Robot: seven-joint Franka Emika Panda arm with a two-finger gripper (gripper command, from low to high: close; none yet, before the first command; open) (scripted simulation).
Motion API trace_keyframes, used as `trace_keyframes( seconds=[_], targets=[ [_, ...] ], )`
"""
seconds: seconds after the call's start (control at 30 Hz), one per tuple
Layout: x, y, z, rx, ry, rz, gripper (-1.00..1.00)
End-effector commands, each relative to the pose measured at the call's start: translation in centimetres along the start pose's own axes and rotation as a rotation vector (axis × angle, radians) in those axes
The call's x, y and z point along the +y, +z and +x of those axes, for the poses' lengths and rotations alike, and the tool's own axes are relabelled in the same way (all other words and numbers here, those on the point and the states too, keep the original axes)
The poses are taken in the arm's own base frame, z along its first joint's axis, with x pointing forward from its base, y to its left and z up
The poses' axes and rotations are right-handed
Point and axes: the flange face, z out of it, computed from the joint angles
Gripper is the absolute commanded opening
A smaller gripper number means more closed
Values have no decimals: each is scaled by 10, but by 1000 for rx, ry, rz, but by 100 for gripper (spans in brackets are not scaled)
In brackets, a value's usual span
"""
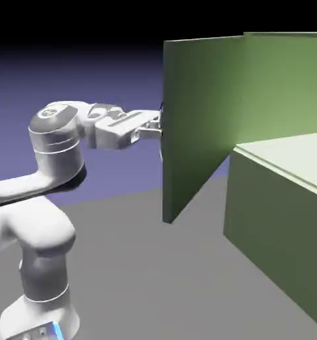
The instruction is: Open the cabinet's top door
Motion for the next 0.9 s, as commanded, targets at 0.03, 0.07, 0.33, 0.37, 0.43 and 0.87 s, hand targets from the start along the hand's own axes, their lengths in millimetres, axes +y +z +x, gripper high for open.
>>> trace_keyframes(
  seconds=[0.03, 0.07, 0.33, 0.37, 0.43, 0.87],
  targets=[
    [-3, -12, -2, 19, 0, -17, -100],
    [-4, -18, -4, 27, 0, -25, -100],
    [-18, -68, -17, 99, 0, -97, -100],
    [-20, -74, -20, 109, 0, -108, -100],
    [-25, -88, -25, 130, 0, -129, -100],
    [-77, -199, -77, 311, 0, -309, -100]
  ],
)
